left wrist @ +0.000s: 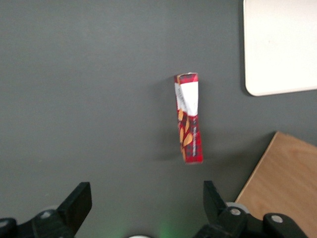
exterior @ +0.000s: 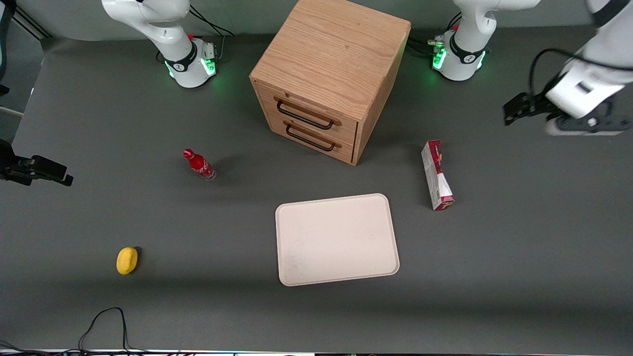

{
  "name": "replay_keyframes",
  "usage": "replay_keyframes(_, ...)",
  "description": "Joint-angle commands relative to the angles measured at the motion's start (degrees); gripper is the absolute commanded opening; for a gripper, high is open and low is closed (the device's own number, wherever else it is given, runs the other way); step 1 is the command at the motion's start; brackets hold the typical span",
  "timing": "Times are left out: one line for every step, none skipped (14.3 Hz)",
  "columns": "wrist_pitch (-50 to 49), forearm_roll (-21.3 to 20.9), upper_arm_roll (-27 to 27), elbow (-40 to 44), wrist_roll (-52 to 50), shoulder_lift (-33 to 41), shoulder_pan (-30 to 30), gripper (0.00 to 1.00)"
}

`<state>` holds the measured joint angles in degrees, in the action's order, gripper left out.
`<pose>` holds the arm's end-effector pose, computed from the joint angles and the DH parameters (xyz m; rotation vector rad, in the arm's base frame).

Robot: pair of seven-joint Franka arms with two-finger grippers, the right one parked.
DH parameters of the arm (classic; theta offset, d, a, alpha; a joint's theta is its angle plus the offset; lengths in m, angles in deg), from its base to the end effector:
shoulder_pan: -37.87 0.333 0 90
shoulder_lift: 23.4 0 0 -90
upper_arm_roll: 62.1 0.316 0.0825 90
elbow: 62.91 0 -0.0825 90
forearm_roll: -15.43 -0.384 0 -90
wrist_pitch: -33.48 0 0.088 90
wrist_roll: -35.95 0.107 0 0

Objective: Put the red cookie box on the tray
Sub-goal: 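Move the left gripper down over the upright red-and-white cookie box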

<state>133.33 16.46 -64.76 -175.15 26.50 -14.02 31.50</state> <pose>0.4982 -0.0821 0.5416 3.1389 0.0184 -0.0842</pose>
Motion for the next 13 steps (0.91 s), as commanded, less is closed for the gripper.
replay_keyframes(13.21, 0.11, -3.05, -10.51, -4.43, -0.93, -0.04, 1.0)
replay_keyframes(18.48, -0.15, -3.32, -13.85, -5.05, -1.99, -0.04, 1.0)
replay_keyframes(22.8, -0.33, -3.85, -16.15, -6.01, -3.48, -0.22, 1.0)
replay_keyframes(25.89, -0.77, -4.46, -17.73, -6.98, -5.41, -0.3, 1.0)
replay_keyframes(28.88, -1.9, -4.73, -18.88, -8.03, -7.34, -0.83, 1.0)
replay_keyframes(31.95, -3.13, -4.73, -20.55, -9.43, -8.93, -1.53, 1.0)
replay_keyframes(35.29, -4.02, -4.82, -22.22, -11.54, -10.51, -2.06, 1.0)
replay_keyframes(37.93, -4.02, -4.99, -23.36, -13.3, -11.92, -2.76, 1.0)
replay_keyframes(39.79, -4.02, -5.25, -24.16, -14.01, -13.41, -3.11, 1.0)
replay_keyframes(41.89, -4.02, -5.26, -24.69, -14.28, -14.73, -3.64, 1.0)
replay_keyframes(43.83, -4.02, -5.26, -25.39, -14.8, -15.96, -3.82, 1.0)
replay_keyframes(45.59, -4.02, -5.26, -25.66, -15.33, -17.28, -3.91, 1.0)
replay_keyframes(47.17, -4.02, -5.17, -26.1, -15.6, -18.33, -4.43, 0.96)
